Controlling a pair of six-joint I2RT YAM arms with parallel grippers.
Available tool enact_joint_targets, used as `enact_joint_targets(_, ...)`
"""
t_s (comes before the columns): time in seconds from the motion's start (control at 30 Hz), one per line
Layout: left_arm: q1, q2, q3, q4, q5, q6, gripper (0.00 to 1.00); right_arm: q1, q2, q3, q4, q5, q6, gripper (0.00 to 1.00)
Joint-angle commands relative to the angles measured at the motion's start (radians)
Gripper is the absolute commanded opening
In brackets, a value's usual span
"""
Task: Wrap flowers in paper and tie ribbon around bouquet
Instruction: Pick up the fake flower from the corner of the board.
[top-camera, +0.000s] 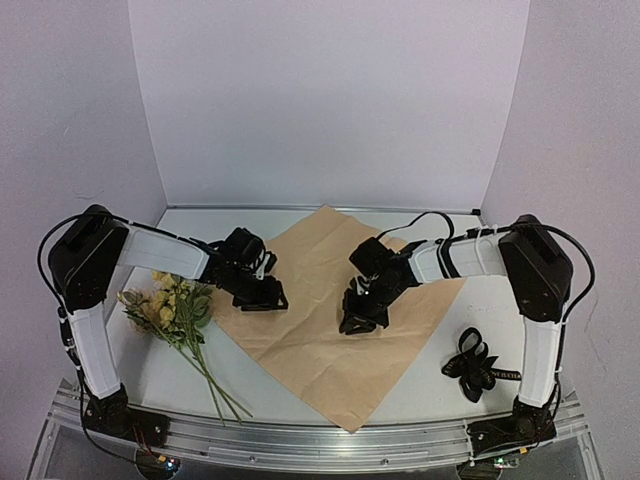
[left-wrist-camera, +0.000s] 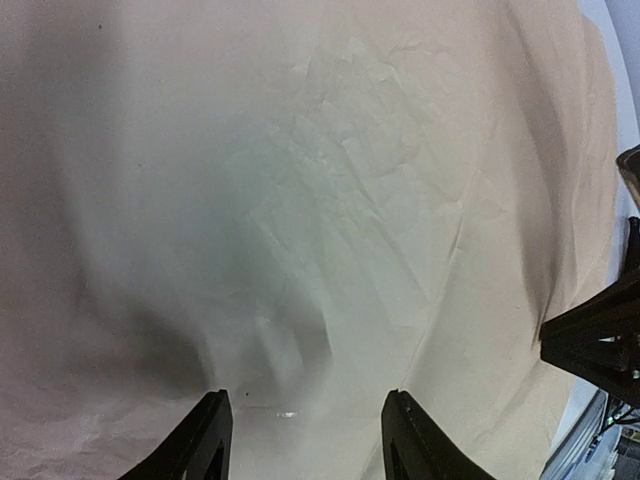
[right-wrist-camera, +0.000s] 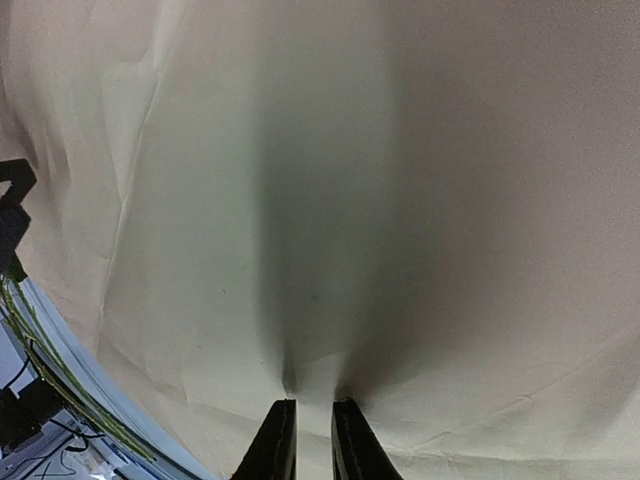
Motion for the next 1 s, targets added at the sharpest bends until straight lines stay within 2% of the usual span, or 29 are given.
enact_joint_targets(0.0, 0.007, -0.169, 0.026, -0.098, -0.085, -0.093, 0.58, 0.017, 0.018, 0.004, 0.027, 0.064, 0.020, 0.15)
enact_joint_targets(0.1, 0.007, -0.295, -0.023, -0.202, -0.209, -0.236, 0.61, 0.025, 0.033, 0.006, 0.009, 0.110, 0.032, 0.15)
enact_joint_targets(0.23, 0.009, -0.471, -0.122, -0.405, -0.418, -0.503, 0.72, 0.035, 0.046, 0.010, -0.029, 0.166, 0.048, 0.15)
enact_joint_targets(0.47, 0.008, -0.732, -0.314, -0.665, -0.516, -0.836, 0.81, 0.062, 0.076, 0.048, -0.026, 0.163, 0.070, 0.16)
enact_joint_targets(0.57, 0.009, -0.781, -0.382, -0.650, -0.482, -0.886, 0.84, 0.070, 0.075, 0.071, -0.023, 0.145, 0.073, 0.19)
enact_joint_targets(0.73, 0.008, -0.757, -0.457, -0.581, -0.431, -0.925, 0.91, 0.074, 0.060, 0.126, -0.027, 0.101, 0.086, 0.23)
enact_joint_targets(0.97, 0.007, -0.610, -0.470, -0.403, -0.398, -0.884, 0.94, 0.075, 0.004, 0.177, -0.066, 0.082, 0.074, 0.26)
